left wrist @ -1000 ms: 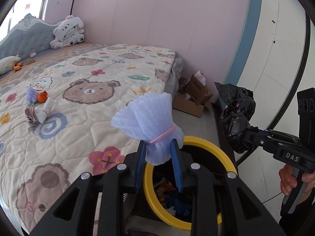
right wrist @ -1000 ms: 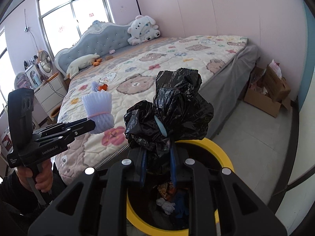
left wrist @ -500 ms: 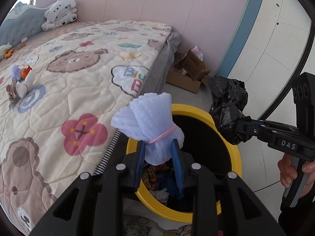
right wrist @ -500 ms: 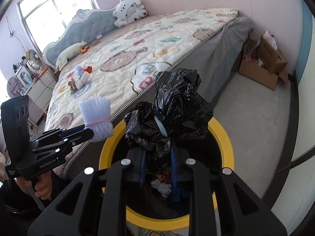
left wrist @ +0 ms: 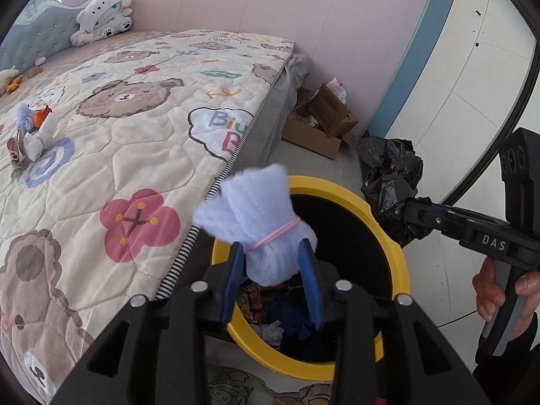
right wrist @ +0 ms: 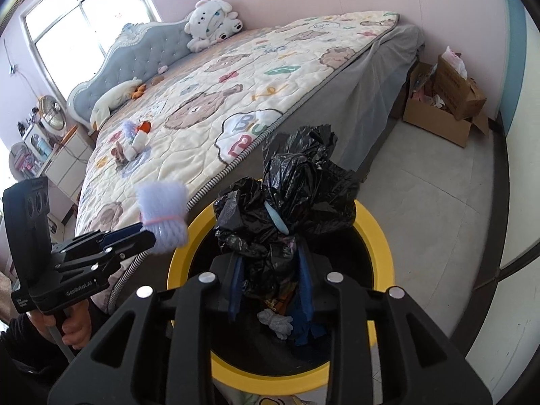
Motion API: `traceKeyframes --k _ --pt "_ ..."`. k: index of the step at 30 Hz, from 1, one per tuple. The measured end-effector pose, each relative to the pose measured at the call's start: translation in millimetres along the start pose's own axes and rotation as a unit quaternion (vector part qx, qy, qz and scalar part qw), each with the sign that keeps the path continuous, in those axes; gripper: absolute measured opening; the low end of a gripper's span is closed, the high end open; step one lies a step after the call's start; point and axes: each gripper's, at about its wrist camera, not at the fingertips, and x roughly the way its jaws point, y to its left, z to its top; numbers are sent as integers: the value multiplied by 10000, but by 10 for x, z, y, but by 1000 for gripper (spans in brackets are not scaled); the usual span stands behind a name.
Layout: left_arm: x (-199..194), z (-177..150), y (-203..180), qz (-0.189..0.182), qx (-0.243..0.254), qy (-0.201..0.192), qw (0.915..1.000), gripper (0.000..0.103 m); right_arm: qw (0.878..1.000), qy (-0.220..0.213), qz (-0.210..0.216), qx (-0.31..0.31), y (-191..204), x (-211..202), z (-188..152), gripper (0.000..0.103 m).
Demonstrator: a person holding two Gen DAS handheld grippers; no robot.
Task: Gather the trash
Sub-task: 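Carry the black bag and mesh puff over the yellow bin and open both tools, then move both open tools back over the bed toward the remaining pink cloth items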
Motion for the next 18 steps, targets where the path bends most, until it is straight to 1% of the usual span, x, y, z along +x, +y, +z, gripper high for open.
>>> traceKeyframes --k 2,5,7,9,12,13,14,18 --pt "-21 8 -1 8 3 -26 10000 40 10000 -5 13 43 -23 -14 11 39" --pt "-69 20 22 4 -56 -102 9999 51 9999 -87 -7 66 -21 -62 24 42" --pt "-105 35 55 13 -106 -160 9998 56 9998 -185 -25 85 -27 -102 49 45" --pt "-129 52 111 104 -169 -247 9995 65 9995 -296 -62 122 -37 -138 83 48" --pt "-175 70 229 304 -250 -391 9985 74 9985 -489 -162 173 -41 -174 141 55" --pt "-192 78 274 359 -286 -428 9980 75 9983 -530 -144 200 -39 -172 165 60" --pt "-213 94 342 427 -348 -478 9973 77 9982 -555 -111 220 -22 -151 206 64" --pt "-330 155 595 705 -522 -689 9938 79 9980 -611 -2 137 101 -34 361 69"
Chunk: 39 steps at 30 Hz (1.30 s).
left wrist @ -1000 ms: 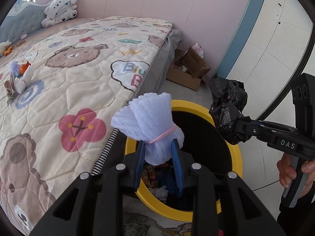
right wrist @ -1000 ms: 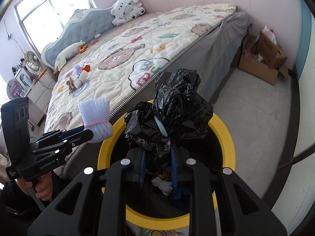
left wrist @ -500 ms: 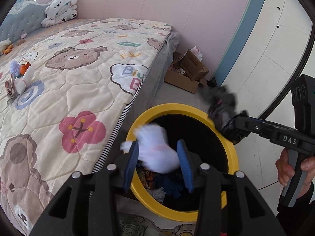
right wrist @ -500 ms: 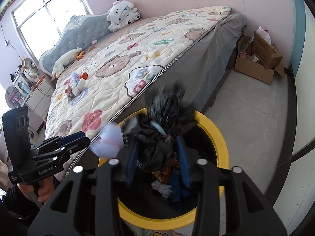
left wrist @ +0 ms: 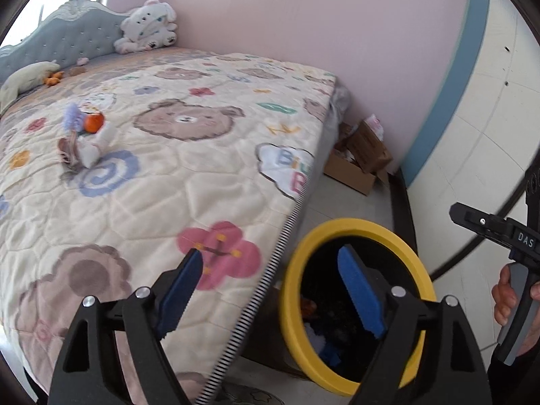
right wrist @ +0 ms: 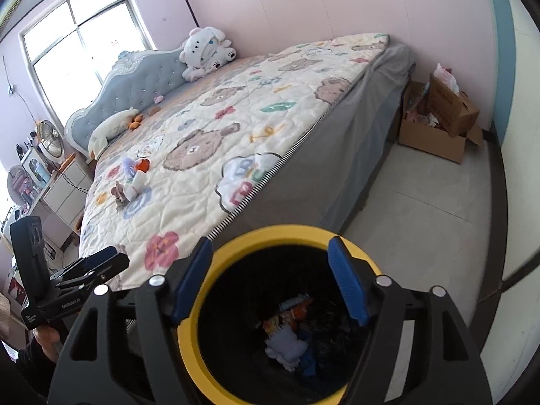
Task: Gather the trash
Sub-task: 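Move both open tools back over the bed toward the remaining pink cloth items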
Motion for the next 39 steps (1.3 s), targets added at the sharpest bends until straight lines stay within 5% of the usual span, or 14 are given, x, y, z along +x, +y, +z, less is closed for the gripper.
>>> traceKeyframes --k 16,22,39 --pt "-249 452 1434 1214 -956 -613 9861 80 9910 272 968 -888 1224 1088 694 77" --pt "-182 637 1975 1514 -1345 -595 9775 80 9833 773 1353 -942 1762 1720 923 81" --pt "374 1096 2807 1602 -1768 -450 9701 80 9649 1732 1858 -667 2666 3138 1477 81"
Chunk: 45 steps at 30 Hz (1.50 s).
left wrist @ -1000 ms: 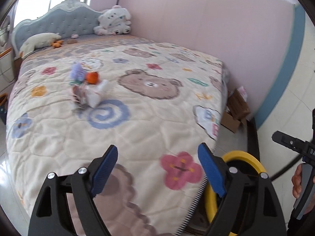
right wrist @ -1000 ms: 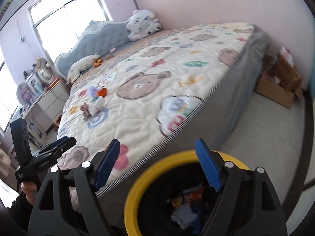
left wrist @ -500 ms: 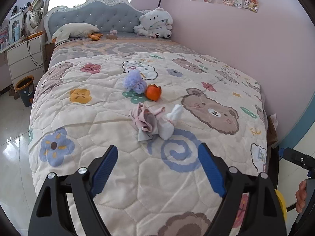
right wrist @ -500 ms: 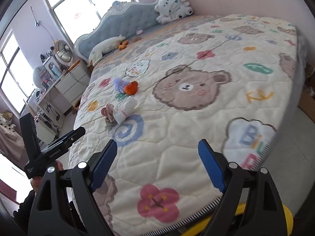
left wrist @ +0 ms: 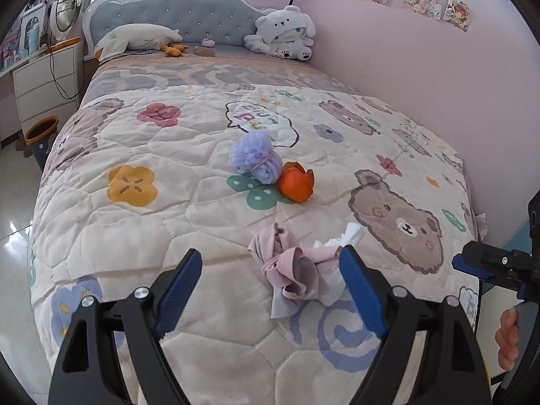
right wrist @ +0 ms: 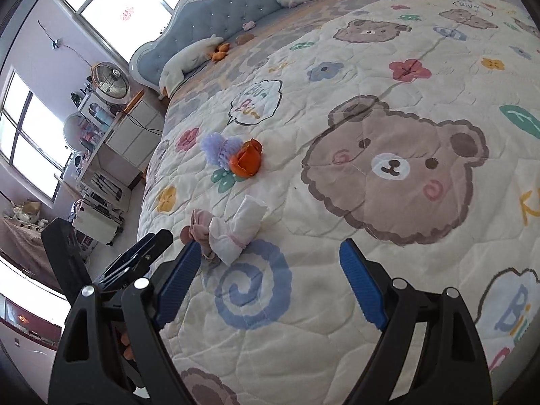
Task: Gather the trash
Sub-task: 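Move both open tools back over the bed toward the remaining pink cloth items, then grasp the pink cloth with the left tool while the right tool grasps the white tissue bundle, then carry the pink cloth and white tissue over the yellow bin and open both tools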
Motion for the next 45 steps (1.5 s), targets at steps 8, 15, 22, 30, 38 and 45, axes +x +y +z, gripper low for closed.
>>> traceKeyframes --k 8,15,22,30,38,45 --pt "272 -54 40 160 92 105 9998 72 9993 325 129 156 79 480 196 80" --pt "356 -119 152 15 26 219 9998 50 9973 652 246 248 173 826 296 72" --pt "342 -214 90 -192 278 244 9991 29 9956 906 189 176 309 1097 303 65" --pt "341 -213 127 -411 187 234 9987 17 9938 1103 -51 145 352 1358 285 52" --pt "310 -199 175 -568 60 174 9982 9 9938 1101 -17 168 342 1442 275 22" --pt "263 -171 186 -610 26 110 9981 7 9962 869 -33 47 386 1296 308 19"
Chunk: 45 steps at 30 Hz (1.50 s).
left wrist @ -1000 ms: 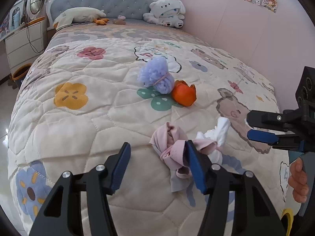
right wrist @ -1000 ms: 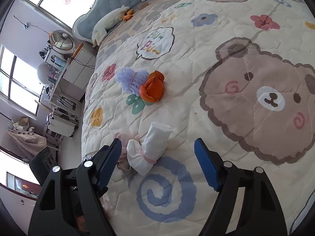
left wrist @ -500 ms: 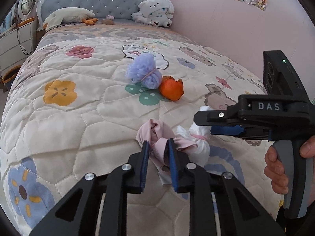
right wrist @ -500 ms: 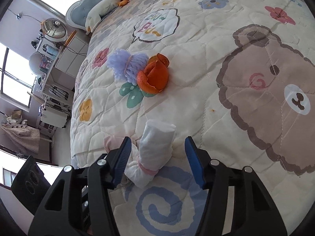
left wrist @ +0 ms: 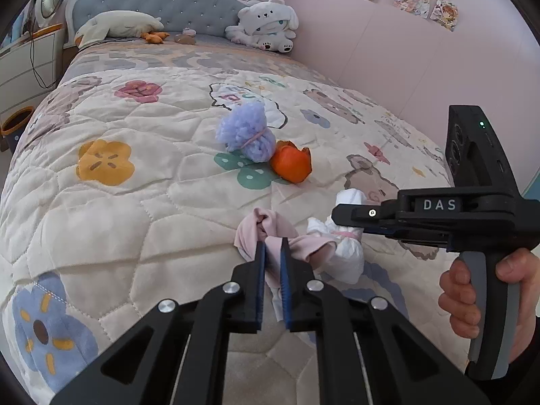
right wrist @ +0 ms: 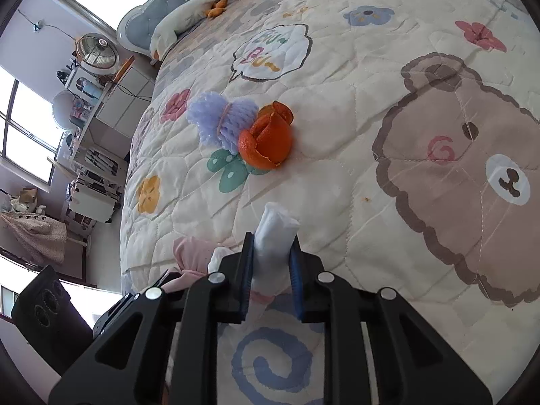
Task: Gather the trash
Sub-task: 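Carry the pink cloth and white tissue over the yellow bin and open both tools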
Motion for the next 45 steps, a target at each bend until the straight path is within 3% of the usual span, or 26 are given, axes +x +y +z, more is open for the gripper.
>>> traceKeyframes --k 17,32,45 --pt "-459 31 -91 54 170 -314 9993 5 9985 -531 8 -161 -71 -713 -228 18" --pt "-1249 -104 -386 14 423 -785 9960 5 9908 -1239 46 -537 45 -1684 -782 18" --pt "-1934 -333 -958 -204 901 -1192 9886 5 9791 -1869 -48 -802 80 -2620 -1406 19"
